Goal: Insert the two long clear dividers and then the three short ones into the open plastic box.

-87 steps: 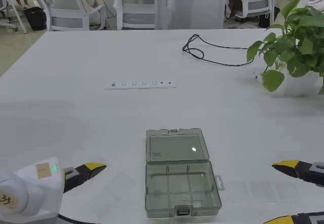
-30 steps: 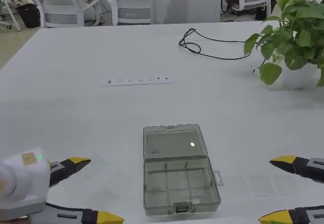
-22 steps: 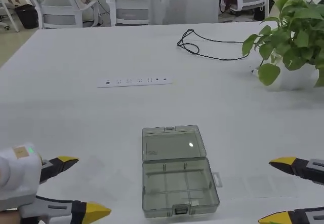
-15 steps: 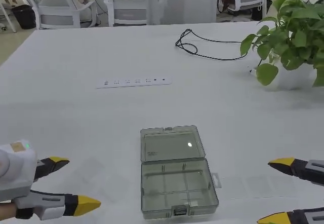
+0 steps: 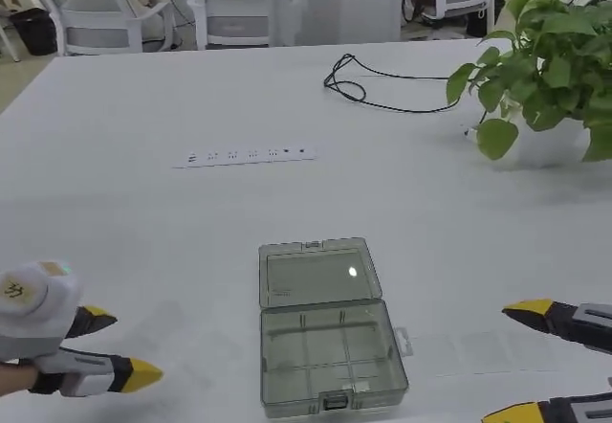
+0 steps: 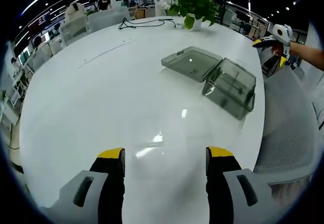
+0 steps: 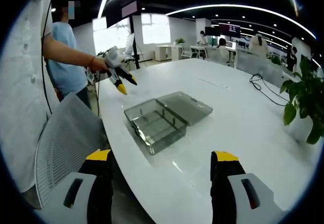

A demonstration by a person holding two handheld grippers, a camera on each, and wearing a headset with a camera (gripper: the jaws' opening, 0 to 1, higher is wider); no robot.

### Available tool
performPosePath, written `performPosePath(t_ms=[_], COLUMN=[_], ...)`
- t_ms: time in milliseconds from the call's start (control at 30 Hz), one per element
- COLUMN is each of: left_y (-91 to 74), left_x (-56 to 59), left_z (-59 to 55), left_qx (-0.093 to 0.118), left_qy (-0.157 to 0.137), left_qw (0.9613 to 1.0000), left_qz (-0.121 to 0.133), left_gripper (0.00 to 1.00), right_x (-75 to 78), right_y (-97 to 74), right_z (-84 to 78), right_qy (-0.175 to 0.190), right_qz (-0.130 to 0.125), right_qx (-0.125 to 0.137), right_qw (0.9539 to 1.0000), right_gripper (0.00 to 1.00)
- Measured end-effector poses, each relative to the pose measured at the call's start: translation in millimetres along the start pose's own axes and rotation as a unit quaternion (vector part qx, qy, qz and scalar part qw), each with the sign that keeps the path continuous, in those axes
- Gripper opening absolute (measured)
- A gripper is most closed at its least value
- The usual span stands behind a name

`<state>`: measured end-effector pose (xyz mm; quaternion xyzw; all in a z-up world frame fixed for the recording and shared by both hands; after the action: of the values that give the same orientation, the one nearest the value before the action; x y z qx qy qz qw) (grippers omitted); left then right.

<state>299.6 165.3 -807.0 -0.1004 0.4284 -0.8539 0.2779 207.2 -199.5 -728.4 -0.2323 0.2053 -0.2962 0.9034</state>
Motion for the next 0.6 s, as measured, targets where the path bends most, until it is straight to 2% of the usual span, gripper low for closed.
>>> performPosePath(t_ms=[100,133,333,400,467,600], left_y=[3.9,4.9,10.8,11.0,13.2,16.7], left_x=[-4.7,-5.6,-8.3,-8.5,-9.9,-11.1], left_z=[-5.7,-9.5,-19.0,-22.3,-22.8,-24.7], left_qx=[-0.015,-0.028,-0.055,-0.067,-0.066,-0.078], left_qy=[-0.004,-0.007,-0.008,-0.021,-0.012,-0.009], left_qw=[0.9999,0.9996,0.9984,0.9975,0.9977,0.9969], left_qz=[0.0,-0.001,-0.004,-0.005,-0.005,-0.002], left_gripper=[0.64,0.63,0.56,0.55,0.53,0.51], right_x=[-0.1,0.1,1.0,0.4,-0.2,-1.2], right_y=[0.4,0.6,1.6,2.1,2.3,2.2], right_z=[0.0,-0.2,-0.8,-0.5,-0.3,-0.5], right_qy=[0.001,0.002,0.004,0.005,0.005,0.008], right_qz=[0.0,0.0,-0.001,0.0,0.0,-0.001], right_qx=[0.001,0.001,0.002,0.002,0.002,0.003], right_qw=[1.0,1.0,1.0,1.0,1.0,1.0], right_gripper=[0.79,0.79,0.79,0.79,0.79,0.79])
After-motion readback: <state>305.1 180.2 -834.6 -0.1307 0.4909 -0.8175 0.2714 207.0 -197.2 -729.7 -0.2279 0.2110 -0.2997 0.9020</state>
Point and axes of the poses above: the centre of the closed fingertips' face, and the gripper's own axes: y roughly forward along the fingers, x roughly to its right, z roughly out of its top, the point moved 1 cm from there along -y, roughly backward along the fingers, and after that the axes turned 12 degrees about y, right-handed, at the moved point
